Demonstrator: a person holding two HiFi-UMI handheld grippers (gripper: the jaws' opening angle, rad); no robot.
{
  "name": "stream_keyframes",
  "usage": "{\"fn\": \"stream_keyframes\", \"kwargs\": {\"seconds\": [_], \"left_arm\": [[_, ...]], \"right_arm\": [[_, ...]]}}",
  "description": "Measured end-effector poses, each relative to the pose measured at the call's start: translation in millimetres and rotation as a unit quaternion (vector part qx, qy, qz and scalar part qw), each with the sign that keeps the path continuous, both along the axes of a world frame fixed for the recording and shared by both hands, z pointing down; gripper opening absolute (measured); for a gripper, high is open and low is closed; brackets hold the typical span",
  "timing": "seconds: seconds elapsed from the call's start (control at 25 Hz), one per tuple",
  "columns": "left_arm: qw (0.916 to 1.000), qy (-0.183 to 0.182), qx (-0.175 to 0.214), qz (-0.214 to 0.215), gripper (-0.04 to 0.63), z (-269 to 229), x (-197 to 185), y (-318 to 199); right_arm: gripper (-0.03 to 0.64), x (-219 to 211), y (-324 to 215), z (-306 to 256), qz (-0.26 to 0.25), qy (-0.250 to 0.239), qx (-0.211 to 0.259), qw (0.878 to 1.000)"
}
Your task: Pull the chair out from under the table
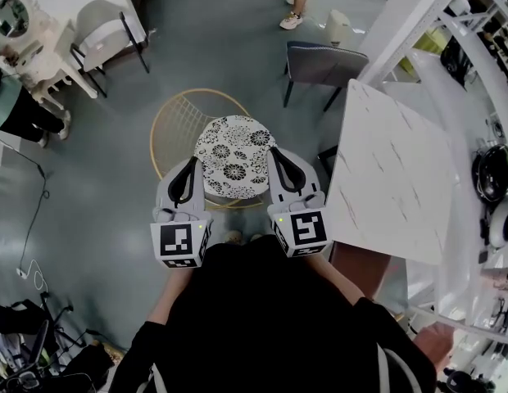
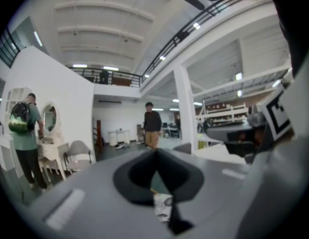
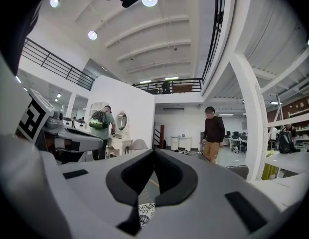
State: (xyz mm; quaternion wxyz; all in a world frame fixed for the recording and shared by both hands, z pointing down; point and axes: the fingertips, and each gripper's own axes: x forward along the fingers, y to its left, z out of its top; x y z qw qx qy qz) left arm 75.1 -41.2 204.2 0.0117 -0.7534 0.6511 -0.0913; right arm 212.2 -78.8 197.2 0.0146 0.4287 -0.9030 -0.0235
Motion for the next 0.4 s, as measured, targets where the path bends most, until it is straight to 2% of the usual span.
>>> {"fn": "stream_keyframes", "kwargs": {"seconds": [0.4], "left_arm": [[0.9999,0.008,-0.008,-0.004,0.008,20.4,20.0,12.3]], "right_arm": [[0.020,10.9,12.4,16.8,-0.016,0.000,-0.003,1.000]]}}
